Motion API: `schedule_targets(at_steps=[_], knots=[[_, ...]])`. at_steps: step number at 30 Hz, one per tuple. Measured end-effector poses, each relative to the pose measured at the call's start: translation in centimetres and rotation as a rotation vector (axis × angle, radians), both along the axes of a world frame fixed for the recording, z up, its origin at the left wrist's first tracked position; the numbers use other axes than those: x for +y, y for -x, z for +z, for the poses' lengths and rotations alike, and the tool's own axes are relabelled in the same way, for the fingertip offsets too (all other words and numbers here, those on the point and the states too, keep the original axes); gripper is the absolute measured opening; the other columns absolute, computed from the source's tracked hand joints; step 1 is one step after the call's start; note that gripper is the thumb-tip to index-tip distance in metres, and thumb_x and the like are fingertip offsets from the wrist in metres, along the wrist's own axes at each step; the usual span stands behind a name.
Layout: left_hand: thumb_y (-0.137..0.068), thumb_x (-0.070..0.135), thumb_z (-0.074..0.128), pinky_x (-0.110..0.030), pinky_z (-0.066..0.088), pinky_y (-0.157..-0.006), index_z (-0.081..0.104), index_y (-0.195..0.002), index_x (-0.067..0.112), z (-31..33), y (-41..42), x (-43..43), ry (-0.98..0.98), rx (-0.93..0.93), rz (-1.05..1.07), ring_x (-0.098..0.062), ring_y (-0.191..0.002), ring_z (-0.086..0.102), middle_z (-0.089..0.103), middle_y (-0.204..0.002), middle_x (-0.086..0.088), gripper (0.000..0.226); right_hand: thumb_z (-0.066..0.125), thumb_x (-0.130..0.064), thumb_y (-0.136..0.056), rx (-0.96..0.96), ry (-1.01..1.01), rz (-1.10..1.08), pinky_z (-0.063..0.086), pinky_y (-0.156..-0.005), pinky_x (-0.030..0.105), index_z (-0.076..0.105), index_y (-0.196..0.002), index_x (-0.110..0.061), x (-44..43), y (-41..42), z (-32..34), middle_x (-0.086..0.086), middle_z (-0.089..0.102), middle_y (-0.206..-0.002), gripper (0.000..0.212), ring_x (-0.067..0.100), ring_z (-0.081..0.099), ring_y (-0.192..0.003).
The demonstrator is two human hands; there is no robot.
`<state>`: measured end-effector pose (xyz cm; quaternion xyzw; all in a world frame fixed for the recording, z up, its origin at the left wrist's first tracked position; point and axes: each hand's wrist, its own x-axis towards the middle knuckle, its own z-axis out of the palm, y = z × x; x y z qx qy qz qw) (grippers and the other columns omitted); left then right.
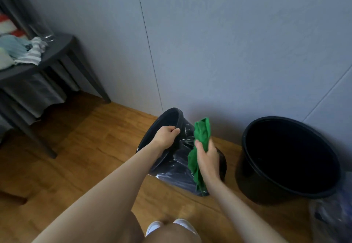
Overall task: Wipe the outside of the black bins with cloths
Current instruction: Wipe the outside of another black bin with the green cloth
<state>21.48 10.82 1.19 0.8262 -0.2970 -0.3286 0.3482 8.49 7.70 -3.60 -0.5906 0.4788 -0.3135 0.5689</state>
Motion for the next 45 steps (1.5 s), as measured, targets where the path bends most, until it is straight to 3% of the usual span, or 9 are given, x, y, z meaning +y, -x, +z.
schedule_targets(at_steps=[5, 9, 14, 18, 25, 30, 34, 41, 45], knots=[[-0.098, 0.024, 0.040, -0.028, 0.037, -0.064, 0.056, -0.075, 0.010, -0.6, 0.4, -1.2, 0.027, 0.017, -0.007, -0.016, -0.075, 0.049, 0.053, -0.073, -0.003, 0.031, 0.047, -0.036, -0.094, 0.300, 0.319, 0.130, 0.032, -0.108, 0.039, 0.023, -0.147, -0.029, 1.1, -2.0, -2.0, -0.009, 0.023, -0.153, 0.059, 0.017, 0.020, -0.139], [-0.098, 0.025, 0.039, -0.031, 0.039, -0.071, 0.050, -0.077, 0.013, -1.1, 0.6, -1.9, 0.070, 0.116, 0.041, -0.015, -0.075, 0.047, 0.049, -0.075, -0.003, 0.026, 0.017, -0.056, -0.087, 0.540, 0.479, 0.155, 0.022, -0.109, 0.047, 0.019, -0.148, -0.027, 1.0, -3.2, -2.4, -0.006, 0.012, -0.157, 0.067, 0.022, 0.012, -0.143], [-0.097, 0.024, 0.040, -0.040, 0.046, -0.078, 0.055, -0.091, 0.002, -1.3, 0.0, -2.0, 0.072, 0.107, 0.016, -0.019, -0.079, 0.052, 0.056, -0.083, -0.008, 0.027, -0.005, -0.052, -0.082, 0.512, 0.472, 0.127, 0.008, -0.116, 0.048, 0.012, -0.149, -0.028, 0.2, -4.9, -3.2, -0.004, 0.009, -0.158, 0.072, 0.018, 0.003, -0.145], [-0.097, 0.023, 0.040, -0.041, 0.047, -0.080, 0.055, -0.098, 0.000, -1.3, -1.4, -1.3, 0.067, 0.100, 0.026, -0.024, -0.083, 0.053, 0.057, -0.087, -0.013, 0.028, -0.003, -0.052, -0.084, 0.531, 0.482, 0.187, 0.009, -0.117, 0.044, 0.012, -0.149, -0.031, -0.7, -6.0, -3.3, -0.006, 0.008, -0.158, 0.070, 0.016, 0.002, -0.145], [-0.098, 0.028, 0.038, -0.051, 0.047, -0.095, 0.056, -0.106, 0.011, -1.7, -2.1, 0.1, 0.059, 0.105, 0.031, -0.028, -0.100, 0.059, 0.063, -0.103, -0.014, 0.025, 0.032, -0.037, -0.098, 0.601, 0.306, 0.174, 0.023, -0.109, 0.049, 0.036, -0.142, -0.026, -4.8, -5.4, -4.7, -0.005, 0.026, -0.153, 0.046, 0.018, 0.018, -0.141], [-0.098, 0.026, 0.039, -0.046, 0.050, -0.087, 0.055, -0.096, 0.013, -1.5, -1.5, -0.2, 0.077, 0.123, 0.043, -0.029, -0.091, 0.060, 0.062, -0.094, -0.013, 0.021, 0.039, -0.034, -0.095, 0.561, 0.400, 0.099, 0.031, -0.102, 0.044, 0.041, -0.140, -0.026, -2.4, -4.8, -4.1, -0.003, 0.036, -0.147, 0.045, 0.022, 0.026, -0.134], [-0.097, 0.023, 0.042, -0.036, 0.045, -0.070, 0.051, -0.087, 0.004, -1.4, -1.4, -0.2, 0.090, 0.150, 0.078, -0.017, -0.073, 0.051, 0.055, -0.078, -0.005, 0.024, 0.025, -0.044, -0.086, 0.444, 0.523, 0.076, 0.038, -0.092, 0.042, 0.048, -0.134, -0.028, 0.0, -6.8, -2.1, -0.003, 0.045, -0.140, 0.055, 0.024, 0.037, -0.126], [-0.098, 0.027, 0.040, -0.049, 0.050, -0.090, 0.057, -0.100, 0.012, -1.0, -1.5, 0.3, 0.055, 0.110, 0.047, -0.029, -0.096, 0.060, 0.063, -0.098, -0.012, 0.023, 0.032, -0.036, -0.098, 0.618, 0.347, 0.188, 0.002, -0.116, 0.047, 0.044, -0.138, -0.025, -5.7, -6.7, -4.4, -0.007, 0.033, -0.150, 0.043, 0.015, 0.016, -0.142], [-0.101, 0.024, 0.036, -0.036, 0.048, -0.088, 0.053, -0.091, 0.021, -0.7, -1.9, 1.0, 0.038, 0.103, 0.070, -0.018, -0.096, 0.057, 0.060, -0.099, -0.007, 0.019, 0.034, -0.033, -0.098, 0.664, 0.273, 0.200, 0.010, -0.117, 0.041, 0.044, -0.138, -0.018, -7.3, -4.9, -6.6, -0.001, 0.034, -0.150, 0.044, 0.018, 0.020, -0.142]])
